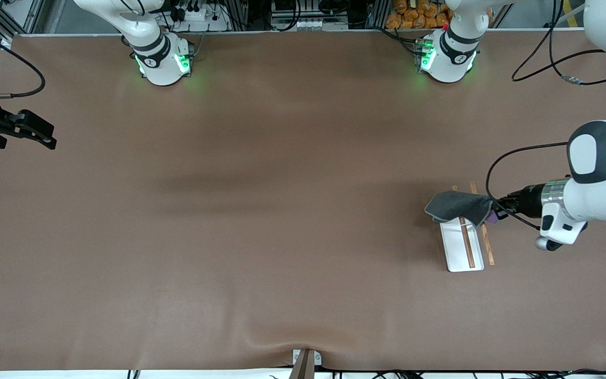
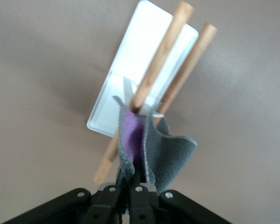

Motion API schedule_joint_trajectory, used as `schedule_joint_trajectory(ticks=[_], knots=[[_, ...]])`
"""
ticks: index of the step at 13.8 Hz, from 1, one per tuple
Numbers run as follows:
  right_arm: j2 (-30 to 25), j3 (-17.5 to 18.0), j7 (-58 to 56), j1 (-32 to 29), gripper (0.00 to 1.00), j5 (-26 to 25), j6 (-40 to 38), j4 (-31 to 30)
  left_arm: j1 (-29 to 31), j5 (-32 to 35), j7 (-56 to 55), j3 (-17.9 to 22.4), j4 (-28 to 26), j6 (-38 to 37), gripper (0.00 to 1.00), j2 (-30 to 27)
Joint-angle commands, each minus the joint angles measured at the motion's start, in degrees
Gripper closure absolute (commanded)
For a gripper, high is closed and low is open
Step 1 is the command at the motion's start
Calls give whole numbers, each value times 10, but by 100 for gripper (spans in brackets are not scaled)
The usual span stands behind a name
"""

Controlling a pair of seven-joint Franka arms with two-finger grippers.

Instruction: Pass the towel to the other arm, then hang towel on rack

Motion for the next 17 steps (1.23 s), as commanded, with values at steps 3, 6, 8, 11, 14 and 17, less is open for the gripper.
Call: schedule_joint_trajectory(ticks=[3,6,8,11,14,17], knots=[[5,2,11,2,0,-12,-18,24,56,-45,70,-6,18,-2,100,0],[5,2,11,5,0,-12,-20,24,81,-53,119,-6,16,-3,100,8],[5,1,11,5,0,-12,-20,24,84,-57,121,-6,16,-2,100,17],[5,1,11,4,0,-12,-20,24,84,-72,121,-5,18,4,100,38],[5,1,11,3,0,-12,-21,23,90,-72,121,-4,19,13,100,51],[5,1,11,1,0,-12,-25,23,109,-73,136,-5,19,12,100,60]])
